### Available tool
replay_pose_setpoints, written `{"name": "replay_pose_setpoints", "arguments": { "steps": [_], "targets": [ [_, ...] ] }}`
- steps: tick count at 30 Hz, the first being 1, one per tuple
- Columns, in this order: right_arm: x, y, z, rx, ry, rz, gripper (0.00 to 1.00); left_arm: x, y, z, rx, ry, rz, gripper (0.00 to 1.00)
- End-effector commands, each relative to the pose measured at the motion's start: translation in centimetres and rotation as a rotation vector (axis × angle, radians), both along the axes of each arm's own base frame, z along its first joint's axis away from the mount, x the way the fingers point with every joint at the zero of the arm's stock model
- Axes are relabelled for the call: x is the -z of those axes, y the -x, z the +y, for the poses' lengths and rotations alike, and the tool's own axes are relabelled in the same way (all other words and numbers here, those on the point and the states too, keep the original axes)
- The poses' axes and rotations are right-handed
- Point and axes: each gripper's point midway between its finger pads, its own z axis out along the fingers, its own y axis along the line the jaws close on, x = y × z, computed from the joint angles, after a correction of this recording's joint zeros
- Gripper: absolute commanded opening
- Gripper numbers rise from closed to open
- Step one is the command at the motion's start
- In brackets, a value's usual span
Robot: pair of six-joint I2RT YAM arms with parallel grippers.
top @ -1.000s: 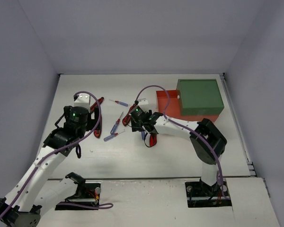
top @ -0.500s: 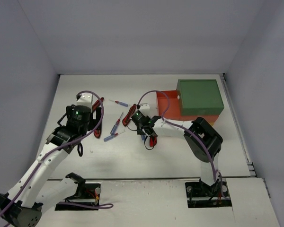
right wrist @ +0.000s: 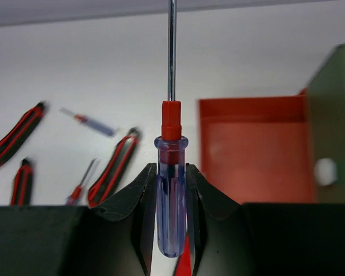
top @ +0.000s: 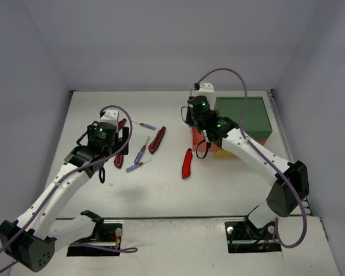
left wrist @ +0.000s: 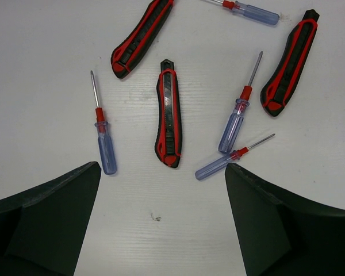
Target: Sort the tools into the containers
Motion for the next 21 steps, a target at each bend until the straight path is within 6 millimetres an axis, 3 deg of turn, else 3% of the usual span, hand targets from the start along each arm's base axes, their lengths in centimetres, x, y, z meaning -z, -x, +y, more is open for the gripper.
{"name": "replay_pose_setpoints", "arguments": {
  "steps": [1, 4, 8, 10, 11, 12, 14, 16, 21],
  "targets": [
    [2.8, -1.7, -4.2, 0.072, 0.028, 0.065, 0.0, -2.2, -1.0, -0.8, -0.001, 0.063, -0.062, 0.86],
    [4.9, -1.7, -5.1, 0.086, 0.025, 0.116, 0.0, -2.0, -0.9, -0.8, 0.004, 0.06, -0.054, 0.86],
    [6.9, -1.4, -4.8, 0.064, 0.026, 0.166, 0.03, -1.7, -0.9, -0.9, 0.009, 0.057, -0.043, 0.86],
    [7.4, -1.2, -4.7, 0.06, 0.021, 0.179, 0.17, -1.5, -0.8, -1.0, 0.015, 0.055, -0.031, 0.86],
    [7.6, -1.1, -4.7, 0.062, 0.022, 0.184, 0.31, -1.3, -0.6, -1.0, 0.019, 0.055, -0.023, 0.86],
    [7.6, -1.1, -4.7, 0.061, 0.021, 0.184, 0.32, -1.2, -0.6, -1.0, 0.021, 0.056, -0.018, 0.86],
    [7.2, -0.9, -5.0, 0.068, 0.022, 0.175, 0.5, -0.3, 0.0, -0.8, 0.034, 0.037, 0.014, 0.86],
    [6.7, -0.7, -5.2, 0.066, 0.023, 0.162, 0.59, 0.8, 0.6, -0.8, 0.064, 0.013, 0.054, 0.86],
    [3.0, -0.4, -5.4, 0.041, 0.0, 0.088, 0.64, 3.7, 1.7, -2.1, 0.206, -0.009, 0.163, 0.86]
  ]
}}
